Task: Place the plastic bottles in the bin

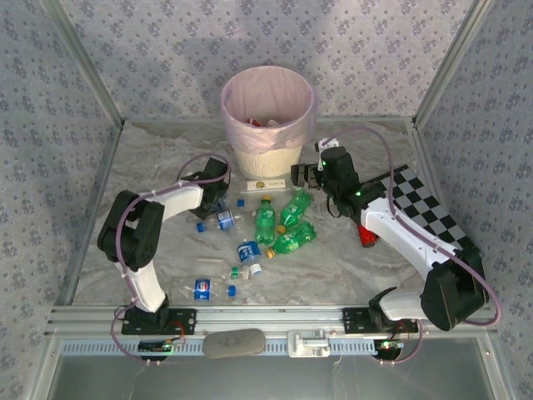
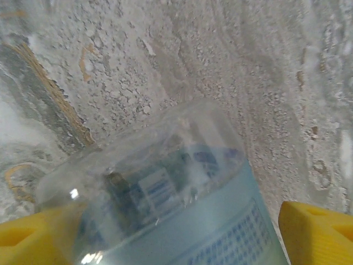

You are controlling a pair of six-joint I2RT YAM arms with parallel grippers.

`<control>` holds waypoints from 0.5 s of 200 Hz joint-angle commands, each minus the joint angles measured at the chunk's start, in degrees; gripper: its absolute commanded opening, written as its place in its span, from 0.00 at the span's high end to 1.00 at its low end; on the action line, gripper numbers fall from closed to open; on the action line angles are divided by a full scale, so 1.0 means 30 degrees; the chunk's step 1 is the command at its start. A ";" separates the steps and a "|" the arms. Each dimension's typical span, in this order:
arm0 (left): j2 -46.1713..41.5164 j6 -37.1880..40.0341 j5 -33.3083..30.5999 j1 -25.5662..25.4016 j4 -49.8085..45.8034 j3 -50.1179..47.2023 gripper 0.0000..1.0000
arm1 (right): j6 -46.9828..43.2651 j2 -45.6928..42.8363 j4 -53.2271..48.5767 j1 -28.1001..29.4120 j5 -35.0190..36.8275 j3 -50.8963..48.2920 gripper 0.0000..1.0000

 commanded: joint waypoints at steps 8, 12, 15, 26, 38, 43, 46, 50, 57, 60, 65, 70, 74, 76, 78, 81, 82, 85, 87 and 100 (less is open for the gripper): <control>0.0869 -0.0397 0.0687 0.0223 -0.0309 0.0670 0.14 | 0.0339 -0.0507 0.0190 -0.0142 -0.0029 -0.0289 0.01; 0.0967 -0.0411 0.0718 0.0248 -0.0306 0.0701 0.15 | 0.0339 -0.0514 0.0188 -0.0161 -0.0007 -0.0290 0.01; 0.1017 -0.0424 0.0715 0.0277 -0.0316 0.0705 0.15 | 0.0339 -0.0508 0.0173 -0.0171 0.0018 -0.0297 0.01; 0.1223 -0.0455 0.0805 0.0281 -0.0328 0.0760 0.17 | 0.0339 -0.0514 0.0180 -0.0217 0.0059 -0.0346 0.01; 0.1368 -0.0516 0.0877 0.0339 -0.0347 0.0749 0.20 | 0.0375 -0.0511 0.0107 -0.0272 0.0004 -0.0348 0.01; 0.1429 -0.0556 0.0888 0.0365 -0.0328 0.0741 0.21 | 0.0381 -0.0520 0.0100 -0.0288 0.0001 -0.0341 0.01; 0.1423 -0.0545 0.0934 0.0391 -0.0333 0.0761 0.22 | 0.0395 -0.0531 0.0078 -0.0290 0.0001 -0.0347 0.01; 0.1456 -0.0543 0.0918 0.0413 -0.0335 0.0764 0.23 | 0.0397 -0.0527 0.0085 -0.0298 -0.0027 -0.0363 0.01; 0.1484 -0.0543 0.0927 0.0453 -0.0364 0.0779 0.24 | 0.0425 -0.0513 0.0042 -0.0327 -0.0029 -0.0340 0.01; 0.1474 -0.0543 0.0920 0.0456 -0.0378 0.0758 0.25 | 0.0426 -0.0522 0.0056 -0.0306 -0.0029 -0.0347 0.01; 0.1471 -0.0572 0.0901 0.0485 -0.0380 0.0760 0.25 | 0.0427 -0.0523 0.0061 -0.0303 -0.0029 -0.0345 0.01; 0.1468 -0.0572 0.0878 0.0515 -0.0408 0.0764 0.26 | 0.0427 -0.0527 0.0067 -0.0305 -0.0029 -0.0348 0.01; 0.1460 -0.0598 0.0869 0.0530 -0.0436 0.0760 0.26 | 0.0427 -0.0534 0.0067 -0.0303 -0.0029 -0.0325 0.01; 0.1451 -0.0601 0.0853 0.0548 -0.0431 0.0763 0.26 | 0.0427 -0.0536 0.0047 -0.0317 -0.0014 -0.0342 0.01; 0.1442 -0.0616 0.0834 0.0546 -0.0458 0.0749 0.27 | 0.0427 -0.0514 0.0057 -0.0306 -0.0003 -0.0332 0.01; 0.1439 -0.0637 0.0810 0.0545 -0.0463 0.0747 0.27 | 0.0427 -0.0508 0.0043 -0.0333 0.0022 -0.0346 0.01; 0.1439 -0.0648 0.0819 0.0545 -0.0465 0.0741 0.27 | 0.0427 -0.0522 0.0042 -0.0318 0.0026 -0.0362 0.01; 0.1413 -0.0681 0.0801 0.0567 -0.0467 0.0721 0.28 | 0.0423 -0.0494 0.0045 -0.0330 0.0051 -0.0350 0.01; 0.1381 -0.0687 0.0777 0.0572 -0.0468 0.0717 0.28 | 0.0426 -0.0497 0.0057 -0.0339 0.0057 -0.0341 0.01; 0.1264 -0.0820 0.0676 0.0611 -0.0405 0.0605 0.31 | 0.0455 -0.0435 0.0027 -0.0361 0.0062 -0.0348 0.01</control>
